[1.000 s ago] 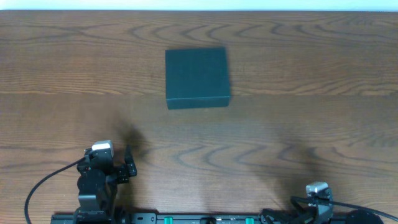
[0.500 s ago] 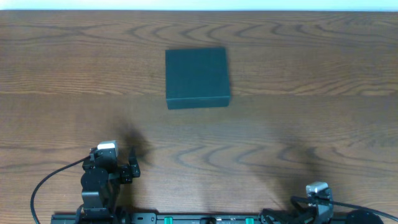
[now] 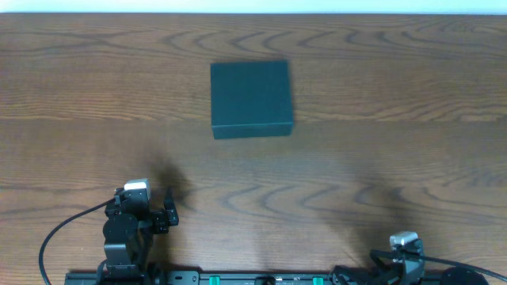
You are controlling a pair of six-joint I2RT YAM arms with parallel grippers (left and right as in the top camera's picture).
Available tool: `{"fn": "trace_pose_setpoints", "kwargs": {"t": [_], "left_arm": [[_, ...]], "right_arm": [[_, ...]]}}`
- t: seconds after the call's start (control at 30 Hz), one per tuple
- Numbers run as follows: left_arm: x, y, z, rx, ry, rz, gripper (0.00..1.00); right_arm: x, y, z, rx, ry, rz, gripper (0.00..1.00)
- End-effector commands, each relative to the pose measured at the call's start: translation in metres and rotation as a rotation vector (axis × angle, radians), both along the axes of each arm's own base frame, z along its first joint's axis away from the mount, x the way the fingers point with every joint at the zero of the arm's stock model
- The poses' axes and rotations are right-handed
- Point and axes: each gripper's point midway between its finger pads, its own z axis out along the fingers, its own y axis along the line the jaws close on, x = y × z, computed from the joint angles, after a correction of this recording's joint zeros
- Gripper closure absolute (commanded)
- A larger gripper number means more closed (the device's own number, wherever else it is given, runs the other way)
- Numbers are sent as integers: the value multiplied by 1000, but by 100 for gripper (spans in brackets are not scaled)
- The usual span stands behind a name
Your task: Pack container
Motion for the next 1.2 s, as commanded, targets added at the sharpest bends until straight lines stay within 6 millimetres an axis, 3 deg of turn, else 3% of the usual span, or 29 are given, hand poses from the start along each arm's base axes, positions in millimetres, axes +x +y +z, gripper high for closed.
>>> {"fn": "trace_pose_setpoints", "kwargs": {"t": [0.0, 0.27, 0.33, 0.5, 0.6, 0.7, 0.8, 0.97, 1.17], "left_arm": [[0, 0, -2, -13, -2, 6, 5], [0, 0, -2, -13, -2, 7, 5], [0, 0, -2, -13, -2, 6, 5], [0, 0, -2, -13, -2, 6, 5], [0, 0, -2, -13, -2, 6, 5], [0, 0, -2, -13, -2, 6, 5], [0, 0, -2, -13, -2, 6, 5], [0, 0, -2, -13, -2, 6, 5], [0, 0, -2, -13, -2, 6, 5]], "right_arm": [[-2, 2, 0, 15, 7, 7, 1], [-2, 1, -1, 10, 8, 6, 1], [6, 0, 6, 4, -41, -7, 1], [43, 6, 59, -66, -442, 84, 1], [59, 9, 66, -186, -636, 167, 1], [70, 11, 49, -296, -737, 239, 1], [79, 10, 19, -359, -748, 268, 1], [95, 9, -31, -381, -634, 275, 1], [98, 13, -90, -356, -490, 311, 1]]}}
